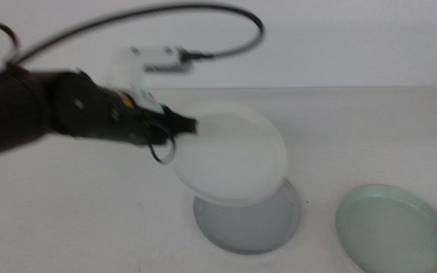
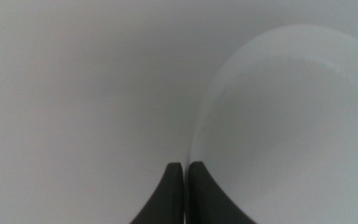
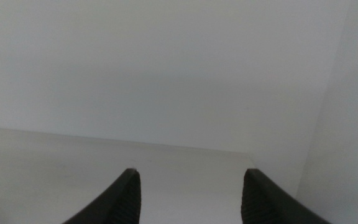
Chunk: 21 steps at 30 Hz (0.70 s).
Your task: Stack the three bowls on top of each other.
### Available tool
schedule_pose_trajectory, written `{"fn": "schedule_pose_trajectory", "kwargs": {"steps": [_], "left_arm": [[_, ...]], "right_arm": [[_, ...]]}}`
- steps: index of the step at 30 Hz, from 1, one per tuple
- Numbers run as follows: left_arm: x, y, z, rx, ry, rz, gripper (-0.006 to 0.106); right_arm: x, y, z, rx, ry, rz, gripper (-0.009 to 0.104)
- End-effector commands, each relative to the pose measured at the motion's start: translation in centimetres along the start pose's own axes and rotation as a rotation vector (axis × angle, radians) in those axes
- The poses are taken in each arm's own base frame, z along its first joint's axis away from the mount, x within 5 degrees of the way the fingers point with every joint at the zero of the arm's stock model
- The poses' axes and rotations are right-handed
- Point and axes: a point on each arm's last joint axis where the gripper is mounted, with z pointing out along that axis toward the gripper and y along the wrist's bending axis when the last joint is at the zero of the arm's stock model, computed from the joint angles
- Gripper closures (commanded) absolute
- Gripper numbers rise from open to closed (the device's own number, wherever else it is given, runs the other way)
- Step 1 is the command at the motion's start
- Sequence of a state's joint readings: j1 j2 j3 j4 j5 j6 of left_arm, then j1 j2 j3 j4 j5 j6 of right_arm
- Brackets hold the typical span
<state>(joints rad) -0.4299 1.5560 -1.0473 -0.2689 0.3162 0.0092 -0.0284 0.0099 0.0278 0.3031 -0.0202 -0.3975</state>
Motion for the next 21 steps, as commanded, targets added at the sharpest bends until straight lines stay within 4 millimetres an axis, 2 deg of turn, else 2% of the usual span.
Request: {"fn": "schedule_pose_trajectory", "kwargs": {"steps": [1,8,14,18,21], "left_arm": [[-0.7,-1.6,-0.5,0.048,-0.109,-0.032,0.100],[2.4,-3.1,2.7,0.067,-0.046,-0.032,0.100],[3.8,-2.6,5.4,0.038,0.001,-0.033,0.100],[4.1,-2.4,6.2,0.029,-0.005,-0.033,0.099],[4.0,-2.4,6.1,0.029,-0.012,-0.031,0.091]], "right_arm": [[-0.8,-0.3,0.1,0.036,-0.066,-0.013,0.053],[-0.8,-0.3,0.1,0.036,-0.066,-0.013,0.053],[-0.8,-0.3,0.1,0.036,-0.066,-0.013,0.053],[-0.8,-0.3,0.1,0.036,-0.066,-0.013,0.053],[-0.8,-0.3,0.1,0.036,-0.066,-0.013,0.053]]}}
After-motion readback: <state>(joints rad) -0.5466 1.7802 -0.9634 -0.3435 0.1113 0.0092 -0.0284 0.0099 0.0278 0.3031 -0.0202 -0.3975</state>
